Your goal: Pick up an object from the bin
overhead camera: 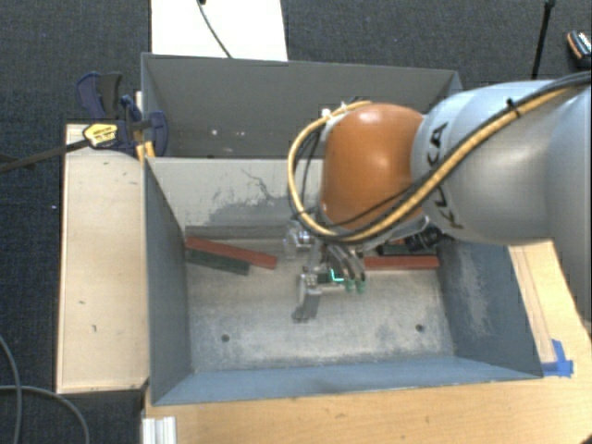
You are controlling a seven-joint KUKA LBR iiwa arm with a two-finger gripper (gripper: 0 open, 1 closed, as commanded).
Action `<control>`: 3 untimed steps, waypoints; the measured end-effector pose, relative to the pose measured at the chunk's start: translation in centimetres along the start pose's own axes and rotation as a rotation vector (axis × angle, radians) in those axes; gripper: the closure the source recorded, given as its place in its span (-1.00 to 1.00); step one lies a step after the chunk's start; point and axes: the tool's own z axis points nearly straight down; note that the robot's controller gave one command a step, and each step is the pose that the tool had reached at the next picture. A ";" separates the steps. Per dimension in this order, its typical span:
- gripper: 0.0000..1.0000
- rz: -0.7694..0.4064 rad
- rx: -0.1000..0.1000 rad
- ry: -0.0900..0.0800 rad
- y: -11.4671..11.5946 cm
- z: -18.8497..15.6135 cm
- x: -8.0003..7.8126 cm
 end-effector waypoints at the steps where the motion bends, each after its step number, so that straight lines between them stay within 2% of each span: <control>1: -1.00 -0.067 0.003 -0.001 -9.4 10.4 -2.6; 2: -1.00 -0.189 0.001 -0.013 -9.4 6.9 -2.7; 3: -1.00 -0.137 -0.001 -0.014 -9.5 5.8 -2.5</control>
Offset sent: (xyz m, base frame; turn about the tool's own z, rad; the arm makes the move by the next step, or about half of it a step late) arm 0.0270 -0.0890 -0.1003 -0.0735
